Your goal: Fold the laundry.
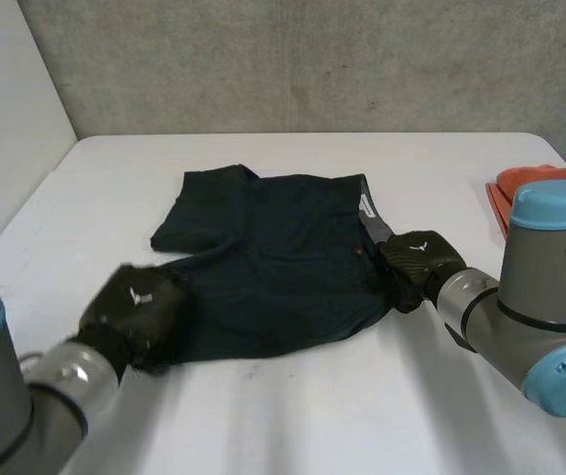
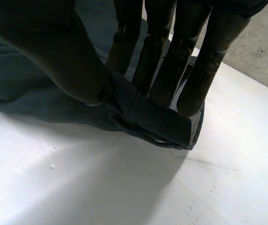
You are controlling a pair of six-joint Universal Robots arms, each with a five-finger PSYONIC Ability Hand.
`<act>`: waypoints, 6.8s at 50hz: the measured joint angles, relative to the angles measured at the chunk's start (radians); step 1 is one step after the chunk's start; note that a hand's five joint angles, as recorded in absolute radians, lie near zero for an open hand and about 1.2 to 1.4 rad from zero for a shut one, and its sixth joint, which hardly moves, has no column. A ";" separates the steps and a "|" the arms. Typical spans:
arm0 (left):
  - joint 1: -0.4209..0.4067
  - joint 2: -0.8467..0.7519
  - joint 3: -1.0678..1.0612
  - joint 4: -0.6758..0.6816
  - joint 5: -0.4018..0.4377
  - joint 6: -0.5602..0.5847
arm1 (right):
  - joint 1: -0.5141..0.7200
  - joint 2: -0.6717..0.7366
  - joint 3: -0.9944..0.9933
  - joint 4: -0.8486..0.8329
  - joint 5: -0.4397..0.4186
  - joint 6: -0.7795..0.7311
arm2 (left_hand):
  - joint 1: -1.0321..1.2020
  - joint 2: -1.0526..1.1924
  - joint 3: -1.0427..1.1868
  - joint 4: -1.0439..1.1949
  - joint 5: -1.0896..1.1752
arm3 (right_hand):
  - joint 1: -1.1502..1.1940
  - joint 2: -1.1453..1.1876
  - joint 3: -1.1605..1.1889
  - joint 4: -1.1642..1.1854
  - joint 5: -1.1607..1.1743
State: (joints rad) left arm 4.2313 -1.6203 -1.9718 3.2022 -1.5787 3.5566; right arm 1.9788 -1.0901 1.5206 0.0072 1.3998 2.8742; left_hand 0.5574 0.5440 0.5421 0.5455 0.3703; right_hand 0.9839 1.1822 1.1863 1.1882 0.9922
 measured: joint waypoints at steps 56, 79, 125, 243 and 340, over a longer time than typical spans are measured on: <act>0.092 -0.536 0.413 0.214 0.006 0.019 | 0.015 -0.018 0.044 -0.016 -0.019 -0.029 | 0.038 0.068 0.070 0.063 0.060 | 0.000 0.000 0.000 0.000 0.000; 0.051 -0.293 0.390 -0.040 0.044 0.013 | 0.002 -0.084 -0.002 0.056 -0.014 -0.233 | 0.556 0.649 0.644 0.652 0.574 | 0.000 0.000 0.005 0.000 0.000; 0.061 -0.052 0.497 -0.251 0.113 -0.145 | -0.071 -0.311 0.326 -0.064 -0.085 0.215 | 0.561 0.652 0.650 0.653 0.608 | -0.677 -0.809 -0.842 -0.854 -0.833; 0.036 -0.381 0.823 0.228 0.030 -0.024 | -0.055 0.053 -0.681 0.033 -0.044 -0.285 | 0.562 0.654 0.651 0.657 0.608 | -0.034 -0.008 -0.008 0.000 -0.015; -0.087 -0.854 0.880 0.554 0.058 0.409 | -0.094 0.046 -0.044 0.013 0.151 -0.516 | 0.564 0.655 0.651 0.657 0.616 | -0.024 0.005 -0.008 0.000 -0.007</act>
State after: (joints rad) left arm 4.1443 -2.4744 -1.0919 3.7561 -1.5212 3.9657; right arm 1.8852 -1.0443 1.4768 0.0199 1.5505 2.3582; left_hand 1.1210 1.1989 1.1928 1.2028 0.9868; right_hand 0.9600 1.1870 1.1783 1.1886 0.9847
